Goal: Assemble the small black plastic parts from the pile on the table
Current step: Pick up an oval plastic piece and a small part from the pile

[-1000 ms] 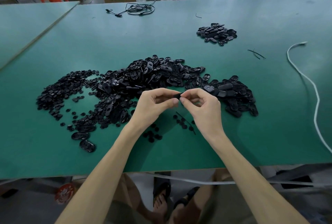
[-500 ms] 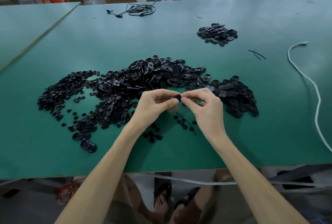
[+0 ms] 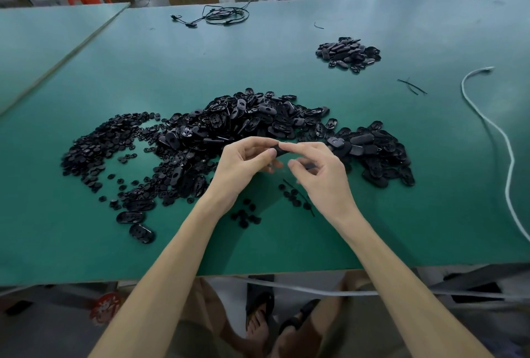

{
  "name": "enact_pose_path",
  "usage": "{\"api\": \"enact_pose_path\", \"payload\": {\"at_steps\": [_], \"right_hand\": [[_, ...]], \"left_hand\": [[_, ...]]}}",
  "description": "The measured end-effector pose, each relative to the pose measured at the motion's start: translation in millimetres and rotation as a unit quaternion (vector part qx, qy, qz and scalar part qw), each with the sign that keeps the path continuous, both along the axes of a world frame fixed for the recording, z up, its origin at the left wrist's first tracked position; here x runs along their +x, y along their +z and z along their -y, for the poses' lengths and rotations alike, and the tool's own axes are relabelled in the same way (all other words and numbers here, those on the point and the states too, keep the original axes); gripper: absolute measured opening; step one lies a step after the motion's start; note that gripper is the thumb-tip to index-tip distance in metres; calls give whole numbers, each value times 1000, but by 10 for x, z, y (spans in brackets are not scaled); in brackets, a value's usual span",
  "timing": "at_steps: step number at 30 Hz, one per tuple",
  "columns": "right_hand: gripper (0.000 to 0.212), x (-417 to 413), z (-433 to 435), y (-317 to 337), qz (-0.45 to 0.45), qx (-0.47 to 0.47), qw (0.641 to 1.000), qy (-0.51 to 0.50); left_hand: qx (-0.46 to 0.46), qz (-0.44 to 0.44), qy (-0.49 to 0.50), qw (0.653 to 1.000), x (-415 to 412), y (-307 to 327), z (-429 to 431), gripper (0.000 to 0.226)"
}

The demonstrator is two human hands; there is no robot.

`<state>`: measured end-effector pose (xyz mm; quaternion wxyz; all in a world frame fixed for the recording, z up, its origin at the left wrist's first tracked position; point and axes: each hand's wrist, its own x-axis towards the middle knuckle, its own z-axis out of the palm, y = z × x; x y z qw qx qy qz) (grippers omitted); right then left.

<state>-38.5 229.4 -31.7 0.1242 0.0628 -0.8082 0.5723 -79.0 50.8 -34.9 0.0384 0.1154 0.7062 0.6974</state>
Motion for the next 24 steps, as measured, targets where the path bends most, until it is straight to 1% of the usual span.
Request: {"api": "enact_pose_path", "payload": {"at_steps": [4,9,13,19,24], "right_hand": [[35,7,12,-3,6,-8,1000,15],[34,13,18,11,3,-24,1000,13],[33,19,23,21,-2,-30,999,14],[25,17,1,23,-7,-48,999,2],[21,14,-16,16,-6,-44,999,18]], "left_hand": [[-7,-1,5,1000,-7,-3,-8,18],[-2,-7,-21,1000,-2,6,8,19],[1,-11,-24,1000,-1,8,1,19],[-5,-18,-30,999,6,12,-8,16],[-21,-25,-46,998,16,15,-8,16]]}}
